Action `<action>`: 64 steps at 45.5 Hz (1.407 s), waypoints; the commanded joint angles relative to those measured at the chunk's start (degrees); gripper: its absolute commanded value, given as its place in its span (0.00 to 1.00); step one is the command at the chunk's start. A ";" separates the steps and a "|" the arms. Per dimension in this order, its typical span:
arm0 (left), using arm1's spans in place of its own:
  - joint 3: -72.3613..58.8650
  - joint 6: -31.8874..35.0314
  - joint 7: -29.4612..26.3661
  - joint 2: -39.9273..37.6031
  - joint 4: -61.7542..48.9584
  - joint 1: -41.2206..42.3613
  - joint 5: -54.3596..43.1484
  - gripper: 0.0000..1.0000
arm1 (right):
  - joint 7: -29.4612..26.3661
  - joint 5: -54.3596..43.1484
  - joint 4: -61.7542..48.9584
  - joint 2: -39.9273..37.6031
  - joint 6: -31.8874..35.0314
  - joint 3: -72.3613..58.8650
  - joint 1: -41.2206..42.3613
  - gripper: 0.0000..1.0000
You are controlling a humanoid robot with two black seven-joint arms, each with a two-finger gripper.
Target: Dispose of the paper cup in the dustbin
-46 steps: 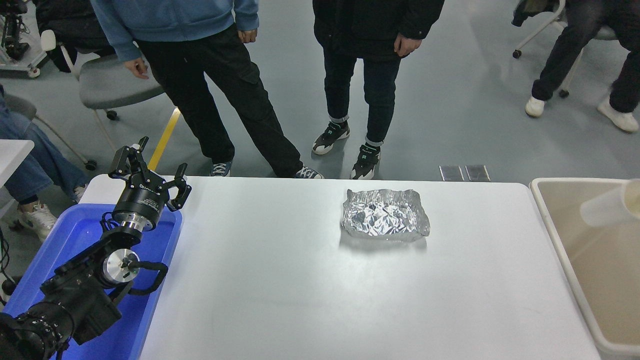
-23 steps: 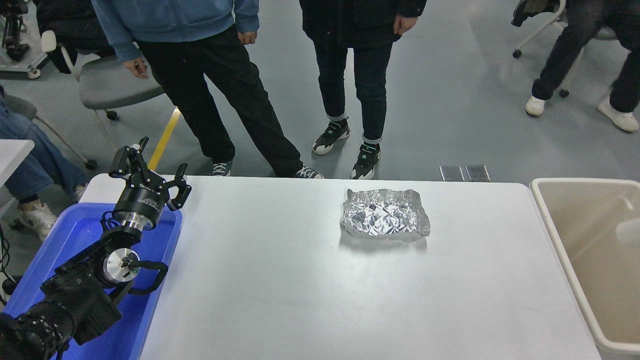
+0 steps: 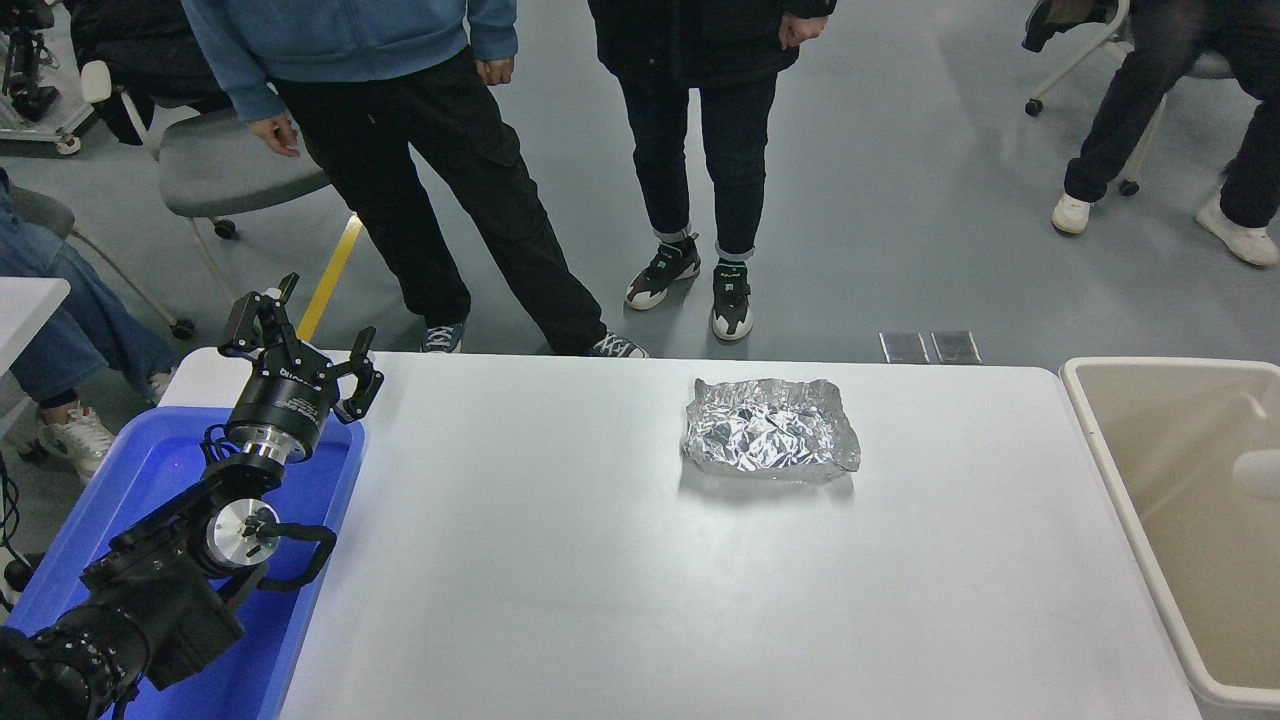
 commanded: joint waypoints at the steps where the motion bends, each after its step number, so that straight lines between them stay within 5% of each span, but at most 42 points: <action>1: 0.00 0.00 0.00 0.00 -0.01 0.00 0.00 1.00 | -2.33 1.74 -3.88 5.49 -0.80 11.40 -3.05 0.00; 42: 0.00 0.00 0.00 0.00 -0.01 0.00 0.00 1.00 | -2.77 1.65 -6.61 9.45 -4.32 14.84 -3.40 0.00; 44: 0.00 0.00 -0.08 0.00 -0.01 0.00 0.00 1.00 | -2.77 1.65 -6.61 9.45 -4.32 14.84 -3.40 0.12; 48: 0.00 0.00 -0.08 0.00 -0.01 0.00 0.00 1.00 | -2.68 1.65 -6.61 9.45 -4.41 14.84 -3.49 0.65; 50: 0.00 0.00 -0.08 0.00 -0.01 0.00 0.00 1.00 | -2.68 1.65 -6.61 9.45 -4.50 14.93 -3.40 0.84; 64: 0.00 0.00 -0.08 0.00 -0.01 0.00 0.00 1.00 | -2.68 1.65 -6.69 9.10 -4.32 14.84 -3.75 0.99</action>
